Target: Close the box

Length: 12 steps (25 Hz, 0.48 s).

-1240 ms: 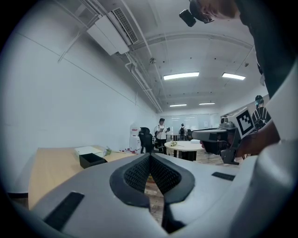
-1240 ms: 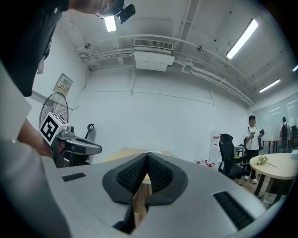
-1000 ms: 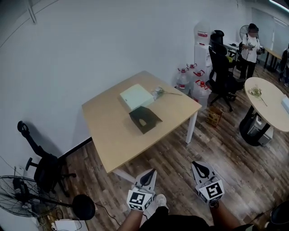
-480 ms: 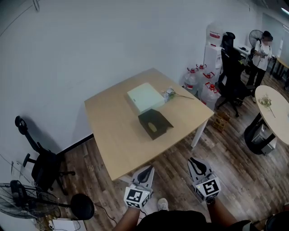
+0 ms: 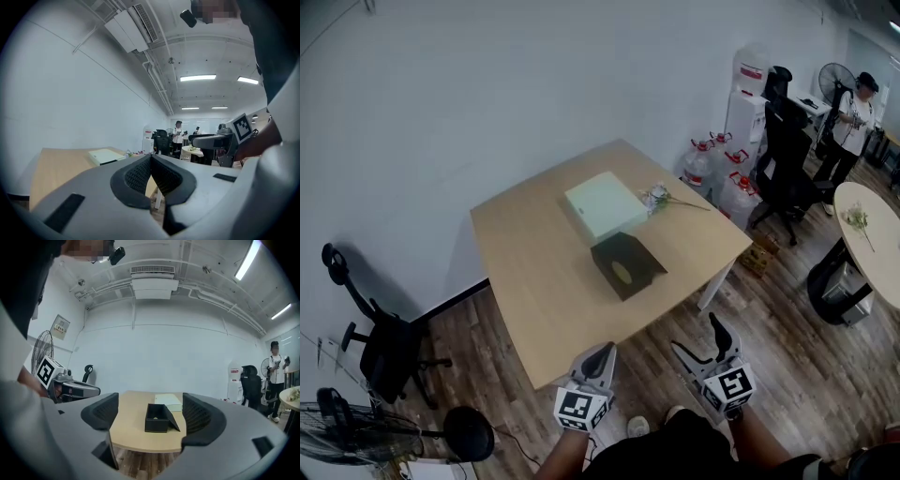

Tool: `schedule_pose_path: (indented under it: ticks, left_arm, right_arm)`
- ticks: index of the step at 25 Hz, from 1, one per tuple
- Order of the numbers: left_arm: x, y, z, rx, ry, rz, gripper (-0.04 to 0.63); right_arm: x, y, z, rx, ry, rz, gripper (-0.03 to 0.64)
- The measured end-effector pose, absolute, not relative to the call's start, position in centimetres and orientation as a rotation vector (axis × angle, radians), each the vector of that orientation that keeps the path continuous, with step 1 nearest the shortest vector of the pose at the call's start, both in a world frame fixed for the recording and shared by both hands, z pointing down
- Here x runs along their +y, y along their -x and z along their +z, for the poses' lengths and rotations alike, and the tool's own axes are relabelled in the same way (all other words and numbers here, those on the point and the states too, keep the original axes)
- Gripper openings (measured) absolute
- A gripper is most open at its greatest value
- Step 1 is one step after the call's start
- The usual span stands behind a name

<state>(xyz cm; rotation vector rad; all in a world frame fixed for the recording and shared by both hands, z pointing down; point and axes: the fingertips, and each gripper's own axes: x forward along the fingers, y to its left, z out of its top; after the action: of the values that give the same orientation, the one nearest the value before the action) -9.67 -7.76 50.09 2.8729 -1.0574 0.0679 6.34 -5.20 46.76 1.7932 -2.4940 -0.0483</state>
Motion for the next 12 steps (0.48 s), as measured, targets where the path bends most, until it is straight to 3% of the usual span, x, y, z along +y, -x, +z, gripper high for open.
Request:
schedule_pose_path:
  ticks: [7, 12]
  left_arm:
    - [-11.1, 9.1, 51.2, -1.107, -2.837, 0.09, 0.015]
    - [-14.7, 8.1, 51.6, -1.181, -2.793, 0.11, 0.015]
  right_arm:
    - [-9.8, -7.3, 48.6, -2.567, -1.76, 0.098, 0.488]
    - [-14.2, -8.8, 50.2, -2.617, -1.706, 0.204, 0.505]
